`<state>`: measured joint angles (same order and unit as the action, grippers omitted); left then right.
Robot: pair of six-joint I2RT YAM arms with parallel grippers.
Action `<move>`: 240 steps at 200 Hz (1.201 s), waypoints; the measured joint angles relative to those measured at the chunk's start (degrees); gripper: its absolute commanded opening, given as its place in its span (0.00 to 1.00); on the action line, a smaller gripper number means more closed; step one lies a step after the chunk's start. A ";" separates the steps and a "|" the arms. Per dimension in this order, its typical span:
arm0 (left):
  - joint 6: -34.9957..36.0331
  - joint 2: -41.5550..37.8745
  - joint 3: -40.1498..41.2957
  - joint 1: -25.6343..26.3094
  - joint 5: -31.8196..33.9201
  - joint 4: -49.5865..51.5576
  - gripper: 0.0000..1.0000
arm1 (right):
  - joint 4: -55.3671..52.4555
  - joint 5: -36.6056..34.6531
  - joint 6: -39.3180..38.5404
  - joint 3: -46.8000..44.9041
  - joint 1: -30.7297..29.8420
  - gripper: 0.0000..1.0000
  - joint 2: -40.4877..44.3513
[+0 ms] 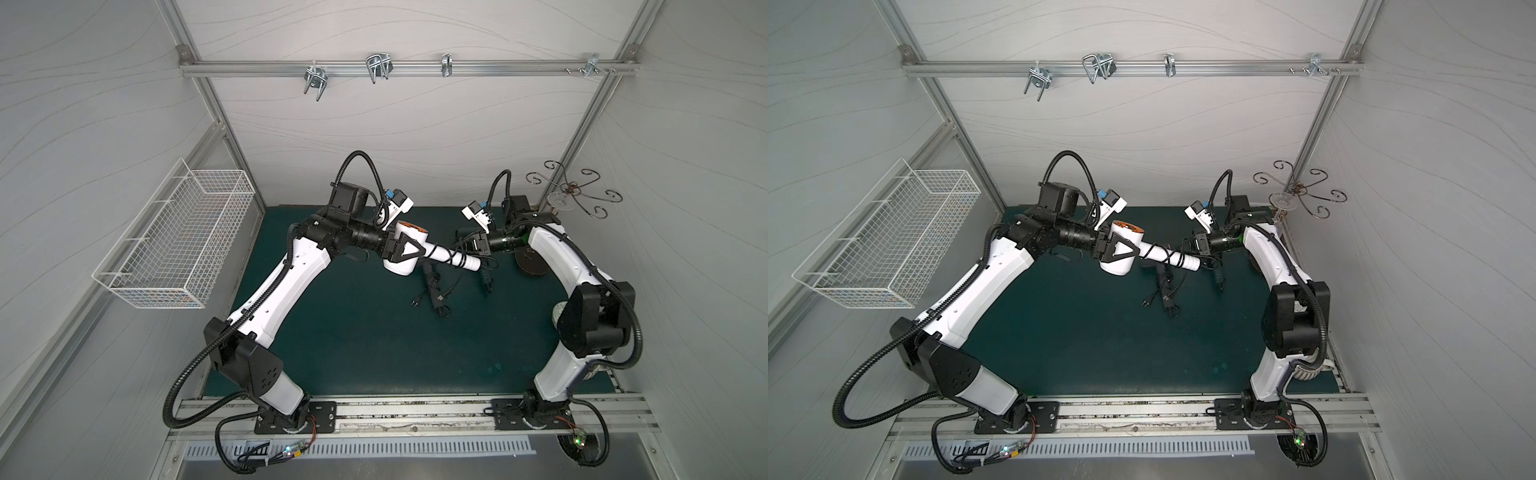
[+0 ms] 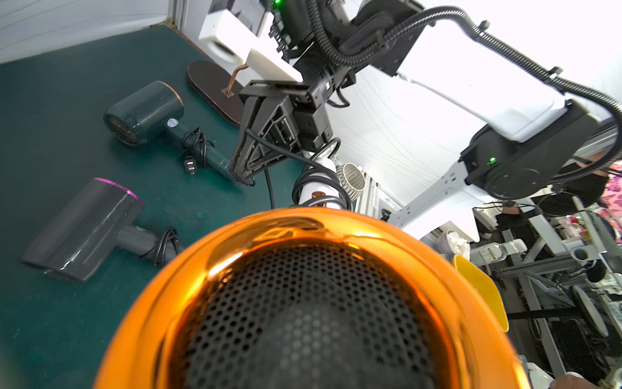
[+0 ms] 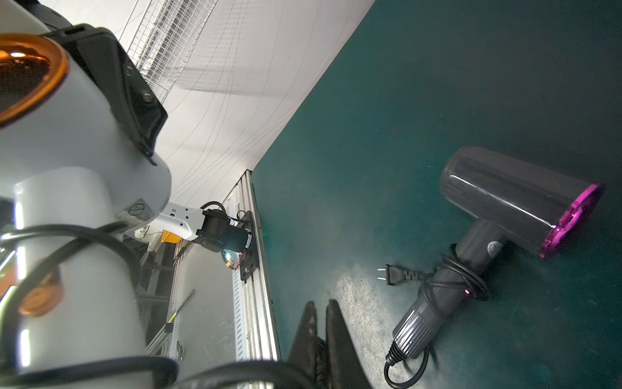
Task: Wrap the cord around the hair dryer
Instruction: Wrap the power cord around the hair dryer.
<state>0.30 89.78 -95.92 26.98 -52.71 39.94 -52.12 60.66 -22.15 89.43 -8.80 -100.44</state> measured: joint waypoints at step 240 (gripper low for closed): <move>-8.26 -3.93 3.19 -6.32 -10.40 -9.01 0.00 | 3.69 -0.17 5.77 -7.37 3.43 0.19 -0.79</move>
<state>-7.97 85.84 -92.73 20.67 -63.11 30.94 -48.42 60.49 -16.38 82.06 -5.37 -101.23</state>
